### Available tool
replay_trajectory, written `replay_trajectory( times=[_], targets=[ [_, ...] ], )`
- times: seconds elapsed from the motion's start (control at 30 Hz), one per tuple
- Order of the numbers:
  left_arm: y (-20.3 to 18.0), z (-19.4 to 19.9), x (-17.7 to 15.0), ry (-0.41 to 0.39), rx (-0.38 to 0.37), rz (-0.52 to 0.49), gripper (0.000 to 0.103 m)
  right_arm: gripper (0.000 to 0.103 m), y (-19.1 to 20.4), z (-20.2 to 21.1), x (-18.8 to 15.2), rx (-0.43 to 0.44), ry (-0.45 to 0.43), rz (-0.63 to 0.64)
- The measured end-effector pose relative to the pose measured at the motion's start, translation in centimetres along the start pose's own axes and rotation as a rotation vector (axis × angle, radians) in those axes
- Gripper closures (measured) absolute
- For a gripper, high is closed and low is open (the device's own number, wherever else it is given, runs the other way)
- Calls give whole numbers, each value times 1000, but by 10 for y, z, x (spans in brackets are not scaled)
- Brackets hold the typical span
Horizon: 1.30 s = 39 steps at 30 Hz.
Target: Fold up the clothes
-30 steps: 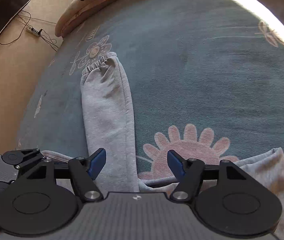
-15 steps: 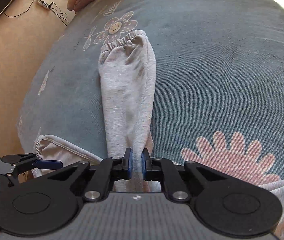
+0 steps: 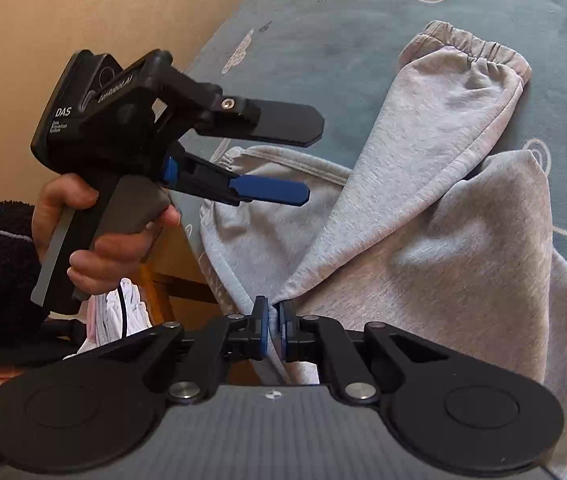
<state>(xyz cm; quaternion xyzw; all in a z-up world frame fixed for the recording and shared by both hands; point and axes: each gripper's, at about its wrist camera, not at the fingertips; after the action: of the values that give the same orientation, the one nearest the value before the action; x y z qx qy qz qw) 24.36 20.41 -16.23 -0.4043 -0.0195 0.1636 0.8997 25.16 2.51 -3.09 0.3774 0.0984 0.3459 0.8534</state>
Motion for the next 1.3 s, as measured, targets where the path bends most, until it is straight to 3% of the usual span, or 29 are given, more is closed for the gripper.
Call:
replay_trajectory(
  times=[0.17,0.23,0.27,0.33,0.37,0.63,0.87,1.13,1.3],
  targets=[
    [12,-26,-3,66,4,35,2,92,-9,-21,-10,-4,94,-19],
    [14,-33,-4,77,11,40,2,85,-14,-16,-12,-12,93,-32],
    [14,-36,-4,77,13,39,2,81,-16,-11,-13,-10,87,-34],
    [13,-37,-5,75,14,30,2,62,-20,2,-15,-12,65,-45],
    [13,-38,-4,72,20,27,2,60,-22,8,-17,-14,54,-54],
    [15,-40,13,88,74,-20,2,59,-37,56,-47,-111,-30,-159],
    [21,-43,14,92,66,-30,2,59,-40,59,-69,-113,-77,-192],
    [-1,-50,2,79,210,-153,5,55,-67,98,-91,-188,-147,-193],
    [-2,-43,-3,72,248,-202,16,55,-103,105,-101,-176,-221,-219]
  ],
)
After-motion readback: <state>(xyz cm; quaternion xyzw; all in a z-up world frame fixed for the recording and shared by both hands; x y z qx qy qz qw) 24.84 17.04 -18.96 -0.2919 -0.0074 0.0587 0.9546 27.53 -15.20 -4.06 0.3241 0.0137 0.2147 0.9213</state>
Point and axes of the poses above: each gripper's, at about its wrist camera, not at the fingertips, and z roughly against the way its jaws point, y to its left, x to its top, and after that the axes turned 14 degrees about y, right-handed
